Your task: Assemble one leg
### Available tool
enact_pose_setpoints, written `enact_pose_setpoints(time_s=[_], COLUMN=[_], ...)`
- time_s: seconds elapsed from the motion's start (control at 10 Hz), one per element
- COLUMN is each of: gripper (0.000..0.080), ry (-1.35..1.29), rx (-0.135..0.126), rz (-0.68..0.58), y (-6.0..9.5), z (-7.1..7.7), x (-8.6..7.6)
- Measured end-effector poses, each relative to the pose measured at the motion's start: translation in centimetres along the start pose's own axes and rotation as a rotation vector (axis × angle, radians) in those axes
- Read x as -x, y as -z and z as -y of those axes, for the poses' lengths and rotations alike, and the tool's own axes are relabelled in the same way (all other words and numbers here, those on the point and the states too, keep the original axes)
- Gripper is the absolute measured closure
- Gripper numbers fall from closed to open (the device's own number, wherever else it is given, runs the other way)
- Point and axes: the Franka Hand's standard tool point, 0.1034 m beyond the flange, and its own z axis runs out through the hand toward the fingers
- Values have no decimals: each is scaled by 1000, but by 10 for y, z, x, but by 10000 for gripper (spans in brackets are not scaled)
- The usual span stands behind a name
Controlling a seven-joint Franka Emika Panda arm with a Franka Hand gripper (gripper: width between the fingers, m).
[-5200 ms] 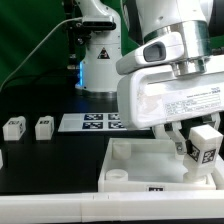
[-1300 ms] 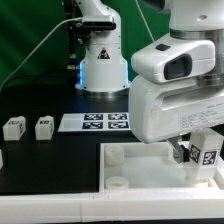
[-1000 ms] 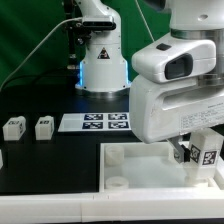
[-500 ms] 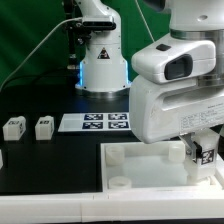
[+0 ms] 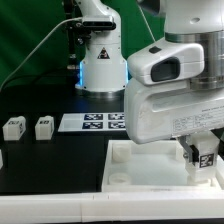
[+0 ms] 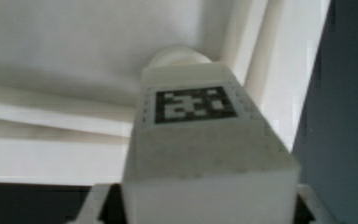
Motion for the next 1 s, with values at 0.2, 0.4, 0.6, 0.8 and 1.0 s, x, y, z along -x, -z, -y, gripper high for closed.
enact_pose_setpoints(time_s=[0.2, 0.4, 0.6, 0.8, 1.0], gripper=[506, 506, 506, 506, 506], ry=[-234, -506, -698, -860, -1071], rx=[-15, -30, -51, -43, -39], rz=[3, 14, 32, 37, 38], y=[0, -1, -1, -1, -1], z=[0, -2, -5, -6, -8], x=[0, 3, 5, 6, 8])
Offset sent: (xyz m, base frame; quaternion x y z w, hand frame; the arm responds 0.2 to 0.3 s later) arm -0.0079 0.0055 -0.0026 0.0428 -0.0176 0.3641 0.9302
